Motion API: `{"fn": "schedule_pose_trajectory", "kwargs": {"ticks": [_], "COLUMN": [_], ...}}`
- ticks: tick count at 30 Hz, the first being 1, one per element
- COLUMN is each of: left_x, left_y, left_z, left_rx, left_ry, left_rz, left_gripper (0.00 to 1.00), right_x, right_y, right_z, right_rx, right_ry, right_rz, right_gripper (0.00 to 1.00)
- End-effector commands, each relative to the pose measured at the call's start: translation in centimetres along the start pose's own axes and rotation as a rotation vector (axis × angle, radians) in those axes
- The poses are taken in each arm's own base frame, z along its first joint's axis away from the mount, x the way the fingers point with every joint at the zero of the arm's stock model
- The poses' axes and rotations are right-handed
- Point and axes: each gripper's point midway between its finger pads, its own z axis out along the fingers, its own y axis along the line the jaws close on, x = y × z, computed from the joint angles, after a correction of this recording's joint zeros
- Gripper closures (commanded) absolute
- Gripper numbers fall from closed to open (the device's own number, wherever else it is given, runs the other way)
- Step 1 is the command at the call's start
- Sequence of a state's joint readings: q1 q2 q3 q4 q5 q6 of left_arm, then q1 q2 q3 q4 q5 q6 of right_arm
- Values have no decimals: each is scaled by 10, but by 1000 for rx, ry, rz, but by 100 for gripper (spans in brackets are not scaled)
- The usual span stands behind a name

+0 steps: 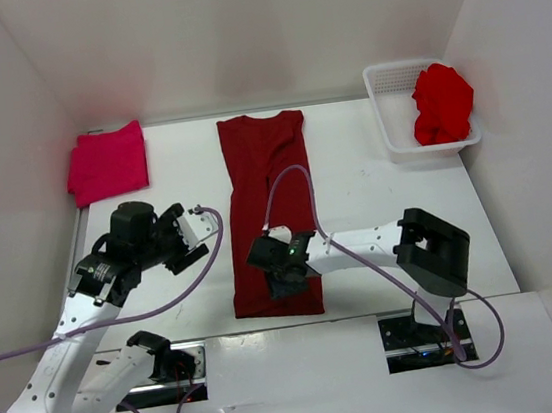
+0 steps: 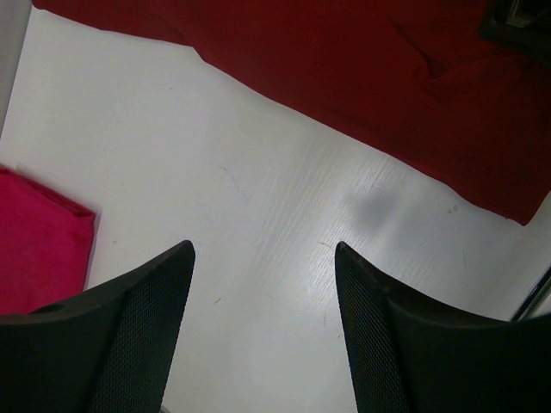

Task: Fold and stack the t-shirts
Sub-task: Rotate the tshirt 90 degrees, then grab the bottom of the folded rectangular tshirt with both arms

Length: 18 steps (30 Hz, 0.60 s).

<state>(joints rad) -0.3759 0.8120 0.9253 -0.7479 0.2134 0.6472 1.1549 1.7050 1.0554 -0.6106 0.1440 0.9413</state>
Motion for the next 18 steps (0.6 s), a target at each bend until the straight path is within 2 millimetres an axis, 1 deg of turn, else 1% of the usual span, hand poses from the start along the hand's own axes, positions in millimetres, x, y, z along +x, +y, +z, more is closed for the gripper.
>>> {"fn": "schedule_pose_trajectory", "kwargs": {"ticks": [1, 2, 3, 4, 5, 8, 9, 10, 13, 15, 16, 17, 18], "left_x": [-6, -6, -6, -7, -7, -6, -7, -4, -4, -4, -4, -4, -3], "left_y": [1, 1, 1, 1, 1, 2, 3, 1, 0, 0, 0, 0, 2], "left_z": [0, 0, 0, -2, -2, -2, -4, -3, -3, -3, -3, -3, -3], "left_rx": [-11, -11, -11, -17, -17, -24, -30, -24, -24, -24, -24, -24, -32], "left_ry": [-32, -32, -32, -39, -39, -33, -40, -33, -33, -33, -33, -33, -26], "left_rz": [-8, -8, -8, -6, -6, -6, -4, -6, -15, -15, -15, -15, -16], "left_gripper": [27, 27, 27, 27, 27, 27, 27, 27, 27, 27, 27, 27, 27], "right_x": [-18, -17, -18, -13, -13, -13, -13, -17, -17, -15, -13, -10, -7], "right_y": [21, 22, 18, 19, 19, 22, 22, 21, 21, 24, 25, 32, 35], "right_z": [3, 3, 8, 9, 11, 11, 11, 10, 10, 6, 1, -9, -13], "right_rx": [-65, -71, -57, -69, -76, -90, -90, -87, -87, -109, -125, -173, -204], "right_ry": [-35, -27, -21, -1, -6, -5, -5, -7, -7, 7, 12, 31, 44], "right_rz": [-24, -24, -16, -17, -16, -26, -26, -17, -17, -26, -26, -46, -56], "right_gripper": [51, 51, 54, 56, 57, 70, 78, 81, 90, 100, 100, 100, 100]}}
